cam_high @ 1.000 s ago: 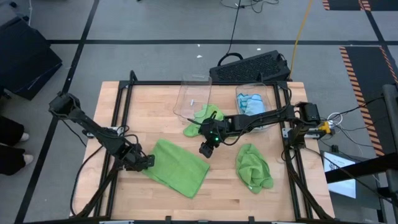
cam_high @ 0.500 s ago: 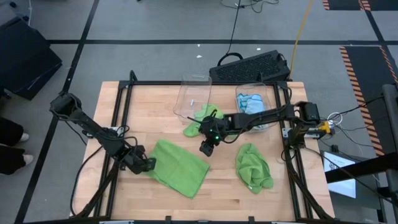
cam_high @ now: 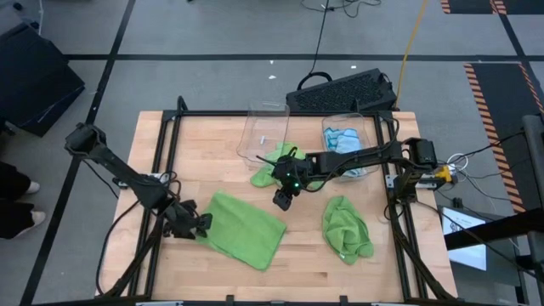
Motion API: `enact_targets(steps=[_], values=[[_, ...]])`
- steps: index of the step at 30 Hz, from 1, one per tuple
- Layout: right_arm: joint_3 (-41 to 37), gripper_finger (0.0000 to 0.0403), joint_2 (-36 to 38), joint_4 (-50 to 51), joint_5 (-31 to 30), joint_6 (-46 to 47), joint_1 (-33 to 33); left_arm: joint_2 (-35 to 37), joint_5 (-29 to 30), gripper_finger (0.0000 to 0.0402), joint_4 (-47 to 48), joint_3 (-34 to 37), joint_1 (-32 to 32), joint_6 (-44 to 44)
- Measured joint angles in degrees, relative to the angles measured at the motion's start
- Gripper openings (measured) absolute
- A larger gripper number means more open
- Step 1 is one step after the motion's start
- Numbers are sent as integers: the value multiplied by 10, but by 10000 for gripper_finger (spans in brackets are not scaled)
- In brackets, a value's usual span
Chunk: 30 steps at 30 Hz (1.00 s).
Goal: Fold microfiber towels
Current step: Fold the bottom left green microfiber towel
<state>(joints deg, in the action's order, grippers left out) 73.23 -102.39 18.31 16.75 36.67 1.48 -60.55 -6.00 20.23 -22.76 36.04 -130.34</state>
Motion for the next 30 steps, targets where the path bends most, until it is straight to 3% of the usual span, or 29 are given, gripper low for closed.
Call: enact_targets(steps=[8,13,17,24,30], values=[[0,169,0,5,0,-24,0,-5,-9,277,8,0,-56,-8],[0,169,0,10,0,-34,0,-20,-43,280,45,0,-72,-11],[0,169,0,22,1,-47,0,-45,-92,255,4,14,-65,-13],[-1,169,0,78,0,-65,-3,-98,-94,209,-41,21,-55,-13],[-1,169,0,98,0,-75,-5,-126,-95,117,-42,19,-54,41]])
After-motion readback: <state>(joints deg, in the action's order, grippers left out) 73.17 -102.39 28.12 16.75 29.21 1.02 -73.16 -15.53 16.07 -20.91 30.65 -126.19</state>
